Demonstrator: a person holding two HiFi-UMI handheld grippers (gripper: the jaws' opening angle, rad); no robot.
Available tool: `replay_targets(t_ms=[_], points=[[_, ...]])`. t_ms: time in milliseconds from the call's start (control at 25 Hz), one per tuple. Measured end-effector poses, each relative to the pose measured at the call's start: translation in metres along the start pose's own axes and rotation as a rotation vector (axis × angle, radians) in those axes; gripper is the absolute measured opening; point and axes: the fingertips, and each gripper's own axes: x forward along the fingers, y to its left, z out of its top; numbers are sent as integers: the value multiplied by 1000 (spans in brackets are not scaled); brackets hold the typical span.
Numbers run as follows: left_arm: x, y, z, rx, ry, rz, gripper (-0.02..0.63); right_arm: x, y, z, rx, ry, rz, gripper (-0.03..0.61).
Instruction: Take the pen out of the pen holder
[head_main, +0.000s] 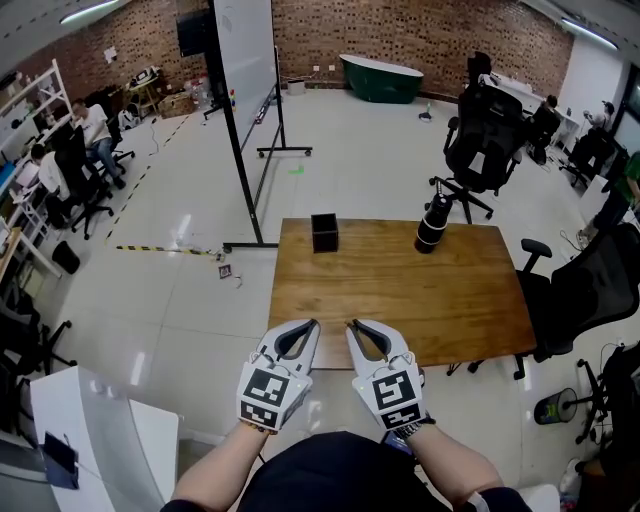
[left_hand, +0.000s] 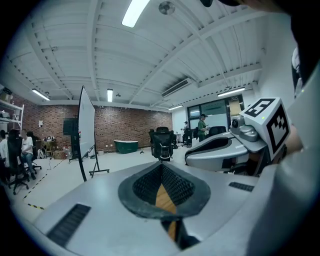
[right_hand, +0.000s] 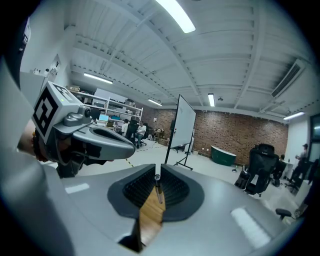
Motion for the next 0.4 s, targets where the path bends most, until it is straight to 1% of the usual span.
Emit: replay_targets(t_ms=[400], points=[[-1, -3, 1, 3, -1, -8, 5, -5, 1, 4, -1, -6, -6, 32]])
